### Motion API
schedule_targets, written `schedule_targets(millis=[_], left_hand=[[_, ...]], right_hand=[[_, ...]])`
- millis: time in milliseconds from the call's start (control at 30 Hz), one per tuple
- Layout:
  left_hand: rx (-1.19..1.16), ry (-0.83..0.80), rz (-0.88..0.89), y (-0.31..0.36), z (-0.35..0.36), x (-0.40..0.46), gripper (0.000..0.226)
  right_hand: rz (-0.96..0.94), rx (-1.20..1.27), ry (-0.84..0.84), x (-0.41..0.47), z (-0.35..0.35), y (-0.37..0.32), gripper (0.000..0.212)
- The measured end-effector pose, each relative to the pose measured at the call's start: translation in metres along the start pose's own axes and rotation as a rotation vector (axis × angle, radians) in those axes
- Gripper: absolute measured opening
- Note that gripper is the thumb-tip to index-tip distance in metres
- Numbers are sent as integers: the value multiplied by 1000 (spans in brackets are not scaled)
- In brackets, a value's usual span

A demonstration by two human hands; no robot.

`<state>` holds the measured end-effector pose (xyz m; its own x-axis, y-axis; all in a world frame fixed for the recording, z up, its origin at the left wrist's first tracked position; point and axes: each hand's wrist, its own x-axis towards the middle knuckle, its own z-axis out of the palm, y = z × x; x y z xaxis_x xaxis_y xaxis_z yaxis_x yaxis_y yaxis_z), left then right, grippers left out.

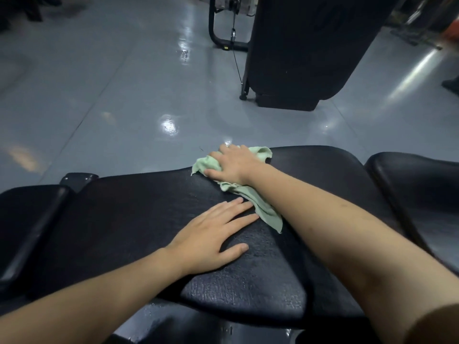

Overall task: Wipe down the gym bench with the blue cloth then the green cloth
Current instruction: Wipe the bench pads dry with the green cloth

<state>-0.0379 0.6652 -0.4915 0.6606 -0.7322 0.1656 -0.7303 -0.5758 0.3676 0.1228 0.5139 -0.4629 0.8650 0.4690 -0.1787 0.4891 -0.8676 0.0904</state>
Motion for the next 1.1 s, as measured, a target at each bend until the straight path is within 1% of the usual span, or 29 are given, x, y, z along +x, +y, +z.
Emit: schedule_targets(millis=[167, 267, 367, 533, 633, 800, 1033, 1100], left_hand=[[-12, 24, 5, -2, 2, 1, 61], [-17, 27, 6, -2, 1, 0, 61], [-20, 17, 6, -1, 1, 0, 61], [-28, 19, 8, -1, 0, -1, 59], [-14, 15, 9, 0, 0, -1, 59], [-19, 13, 6, 1, -3, -5, 59], [0, -9, 4, -2, -4, -19, 59], [3, -19, -3, -4, -5, -27, 59]], right_hand=[[-45, 30, 25, -1, 0, 4, 64], [-39, 30, 32, -8, -3, 14, 63], [36, 20, 21, -25, -7, 41, 66], [188, -12, 70, -72, -9, 99, 75], [222, 4, 94, -96, -7, 113, 69], [248, 54, 83, -130, -5, 103, 64], [155, 60, 8, -191, 2, 56, 79], [113, 45, 0, -207, 6, 41, 80]])
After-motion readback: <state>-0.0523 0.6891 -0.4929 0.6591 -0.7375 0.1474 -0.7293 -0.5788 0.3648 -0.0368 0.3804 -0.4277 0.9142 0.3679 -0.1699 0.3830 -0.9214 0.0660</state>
